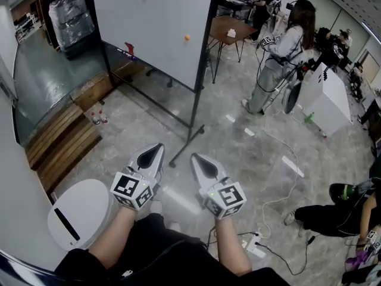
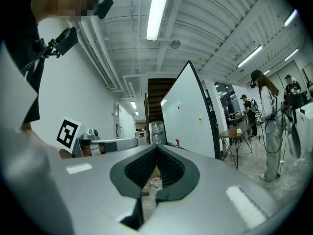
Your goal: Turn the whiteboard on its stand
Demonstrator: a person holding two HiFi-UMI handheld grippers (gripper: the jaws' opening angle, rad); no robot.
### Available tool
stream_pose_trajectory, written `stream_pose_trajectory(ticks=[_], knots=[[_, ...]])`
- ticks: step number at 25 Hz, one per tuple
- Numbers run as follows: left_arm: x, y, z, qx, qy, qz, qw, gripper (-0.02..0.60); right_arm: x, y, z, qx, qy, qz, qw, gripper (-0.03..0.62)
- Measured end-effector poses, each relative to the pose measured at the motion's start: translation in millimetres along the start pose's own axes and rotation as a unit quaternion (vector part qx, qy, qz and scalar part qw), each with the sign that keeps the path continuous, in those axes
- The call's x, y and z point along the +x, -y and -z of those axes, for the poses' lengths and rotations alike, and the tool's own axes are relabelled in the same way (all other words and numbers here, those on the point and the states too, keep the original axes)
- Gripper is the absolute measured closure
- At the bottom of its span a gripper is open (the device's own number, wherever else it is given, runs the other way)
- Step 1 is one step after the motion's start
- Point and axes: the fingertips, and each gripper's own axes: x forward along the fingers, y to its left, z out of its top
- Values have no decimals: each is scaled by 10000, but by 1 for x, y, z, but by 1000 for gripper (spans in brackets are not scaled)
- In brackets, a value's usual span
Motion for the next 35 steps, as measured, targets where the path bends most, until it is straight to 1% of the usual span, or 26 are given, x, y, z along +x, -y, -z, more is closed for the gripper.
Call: stream_pose_trajectory(ticks=[3,6,10,21,27,30,35], knots=[[12,-10,-4,79,-1,-31,10000,578,17,7,-6,-222,-22,77,9997,586],[24,-20,-7,113,7,-33,9999,578,32,13,-13,-322,-6,96,9994,586],[42,-43,-14,135,34,2,9999,578,59,25,-19,-540,-78,166,9984,586],[100,-121,-20,-5,69,146,9999,578,137,63,-24,-501,-118,344,9981,586],[129,-162,-29,34,52,302,9995,578,180,83,-36,-511,-25,580,9970,586],[148,-179,-32,82,41,383,9992,578,199,101,-41,-625,-8,749,9952,586],[174,-203,-34,88,-2,563,9984,578,223,131,-44,-673,-57,1001,9927,586]])
